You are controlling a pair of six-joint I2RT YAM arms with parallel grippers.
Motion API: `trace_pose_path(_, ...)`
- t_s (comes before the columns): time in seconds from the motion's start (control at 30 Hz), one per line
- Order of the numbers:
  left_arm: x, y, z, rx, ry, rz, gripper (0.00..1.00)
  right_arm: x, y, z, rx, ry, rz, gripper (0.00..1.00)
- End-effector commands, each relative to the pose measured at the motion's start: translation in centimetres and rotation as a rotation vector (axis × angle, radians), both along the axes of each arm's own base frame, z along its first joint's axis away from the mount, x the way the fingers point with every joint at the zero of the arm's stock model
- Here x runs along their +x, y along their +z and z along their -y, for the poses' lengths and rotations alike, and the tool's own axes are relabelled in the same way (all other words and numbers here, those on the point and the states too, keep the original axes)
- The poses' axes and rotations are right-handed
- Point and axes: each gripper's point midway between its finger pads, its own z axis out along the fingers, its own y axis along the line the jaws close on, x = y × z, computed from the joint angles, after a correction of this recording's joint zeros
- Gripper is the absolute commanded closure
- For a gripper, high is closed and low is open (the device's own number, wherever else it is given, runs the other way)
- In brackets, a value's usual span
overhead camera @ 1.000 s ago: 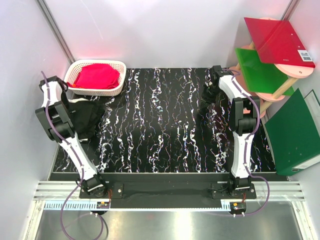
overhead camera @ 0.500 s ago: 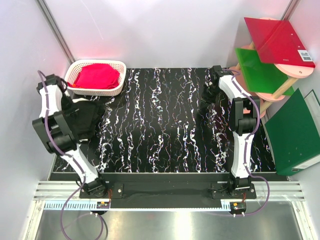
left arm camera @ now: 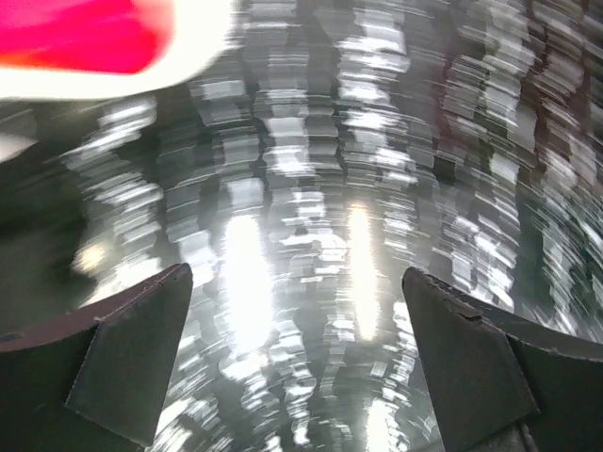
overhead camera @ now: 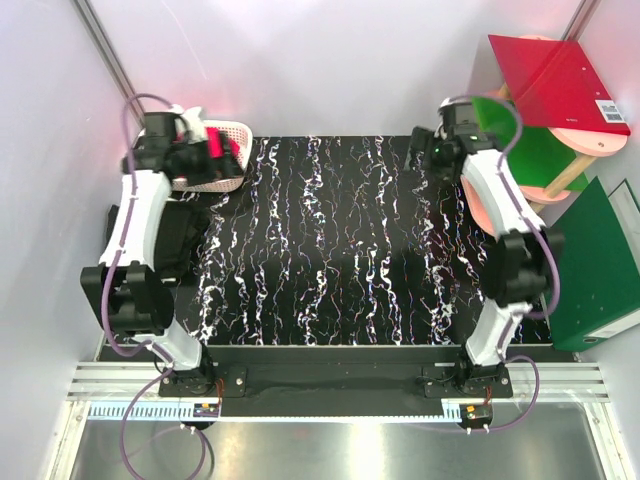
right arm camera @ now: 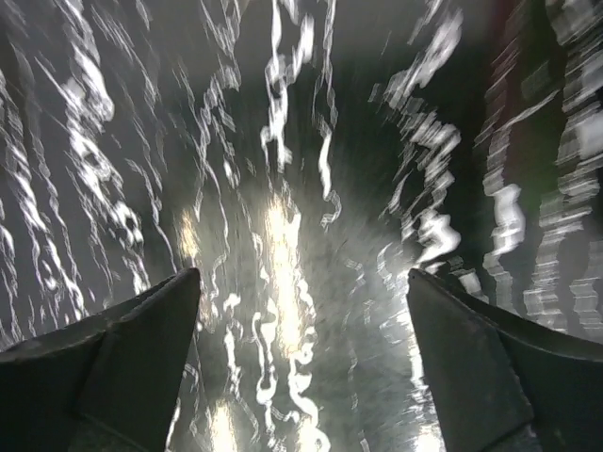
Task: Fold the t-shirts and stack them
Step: Smooth out wrinkles on the folded tshirt
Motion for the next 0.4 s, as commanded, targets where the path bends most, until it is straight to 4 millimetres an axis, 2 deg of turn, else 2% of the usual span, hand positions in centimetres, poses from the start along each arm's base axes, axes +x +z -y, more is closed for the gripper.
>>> trace_pose_path(0.0,0.5,2.8,7.5,-0.156,-0.255,0.144,0.01,0.7,7.7,3.4,-0.164,-0.086,0.286,0.00)
trace_pose_path(0.03,0.9,3.4,8.4,-0.211,-0.273,0.171,0.01,0.4,8.2,3.7,-0.171,-0.095,0.311,0.00)
trace_pose_path(0.1,0.6,3.0,9.7,-0.294,-0.314,0.155,0.01,0.1,8.6,3.7,-0.176,-0.089,0.326,0.00)
trace_pose_path(0.17,1.3,3.9,10.0,-0.305,-0.341,0.206,0.01,0.1,8.6,3.6,-0.163,-0.089,0.326,0.00)
trace_pose_path(0.27,1.7,3.9,10.3,-0.317,-0.368,0.205,0.01,0.0,9.1,3.6,-0.159,-0.096,0.347,0.00)
trace_pose_path(0.3,1.7,4.0,10.5,-0.322,-0.397,0.212,0.01,-0.3,10.0,3.8,-0.162,-0.102,0.373,0.00)
trace_pose_path(0.33,1.9,4.0,10.4,-0.316,-0.390,0.215,0.01,-0.4,9.7,4.0,-0.170,-0.106,0.385,0.00)
trace_pose_path(0.37,2.2,4.1,10.3,-0.307,-0.378,0.220,0.01,-0.6,9.7,5.2,-0.209,-0.157,0.391,0.00)
